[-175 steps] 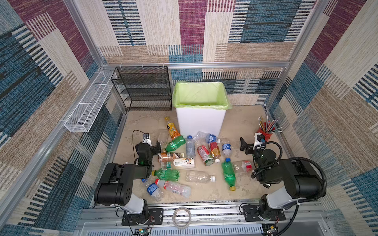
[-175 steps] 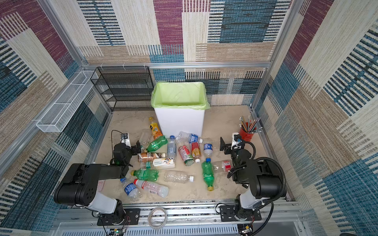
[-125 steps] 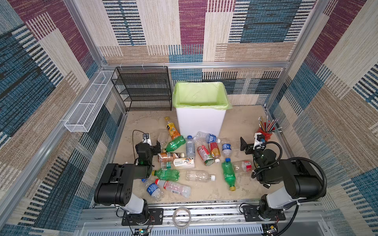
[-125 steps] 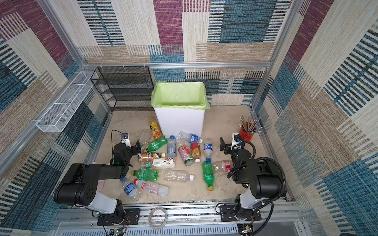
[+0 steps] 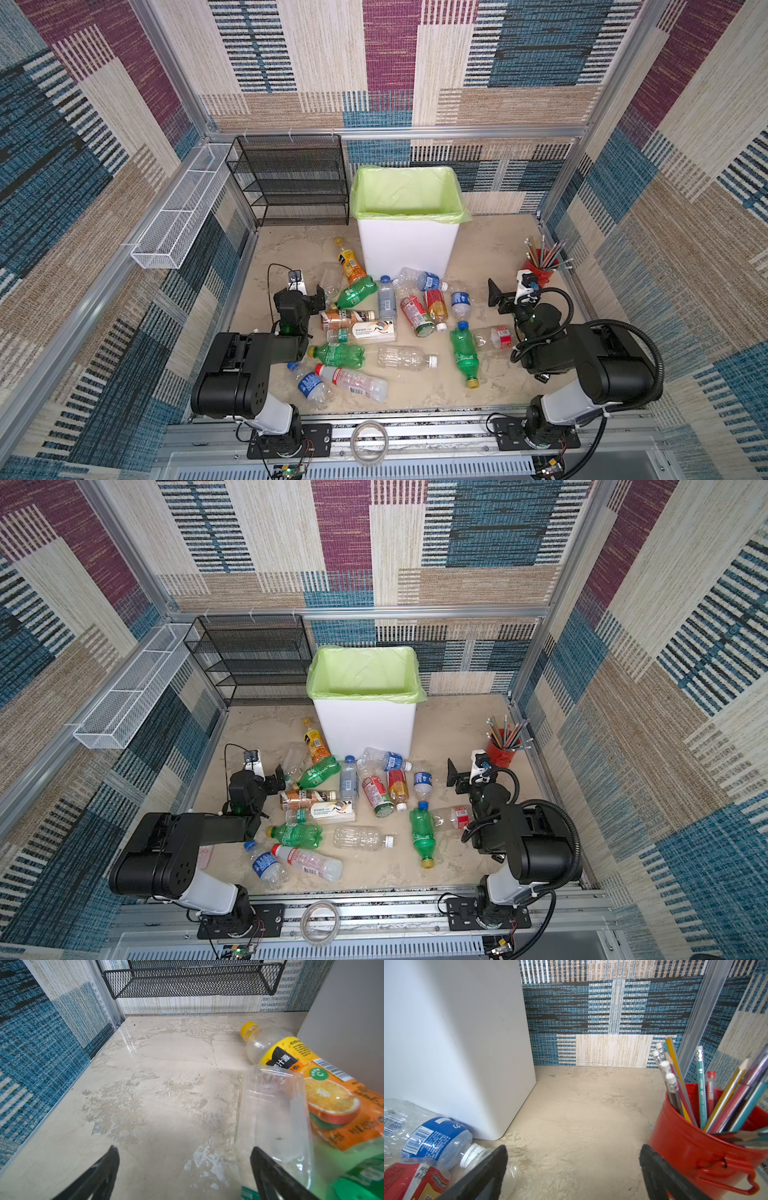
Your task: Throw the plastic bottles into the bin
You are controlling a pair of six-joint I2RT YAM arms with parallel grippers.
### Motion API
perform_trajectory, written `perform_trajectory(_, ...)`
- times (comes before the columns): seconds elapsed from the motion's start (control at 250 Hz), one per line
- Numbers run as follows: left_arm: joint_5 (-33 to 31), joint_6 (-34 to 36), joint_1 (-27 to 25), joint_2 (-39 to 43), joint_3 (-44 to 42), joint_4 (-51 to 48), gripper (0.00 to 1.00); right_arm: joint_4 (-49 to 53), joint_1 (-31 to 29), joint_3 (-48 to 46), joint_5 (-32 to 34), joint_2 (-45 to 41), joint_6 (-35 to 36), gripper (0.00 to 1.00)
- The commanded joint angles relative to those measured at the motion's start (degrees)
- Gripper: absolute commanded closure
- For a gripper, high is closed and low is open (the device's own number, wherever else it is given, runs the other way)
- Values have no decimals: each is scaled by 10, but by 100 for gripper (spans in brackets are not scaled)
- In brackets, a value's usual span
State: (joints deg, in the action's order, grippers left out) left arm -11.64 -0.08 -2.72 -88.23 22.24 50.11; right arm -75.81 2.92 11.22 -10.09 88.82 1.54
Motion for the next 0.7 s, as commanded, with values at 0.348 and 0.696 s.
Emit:
perform_trajectory(0.348,7,16,1,1,5,3,1,-14,-1,2,-4,0,2,1)
perform_trajectory(0.696,64,-3,34,32,14,-38,6,21,-1,2,48,-49,-15,3)
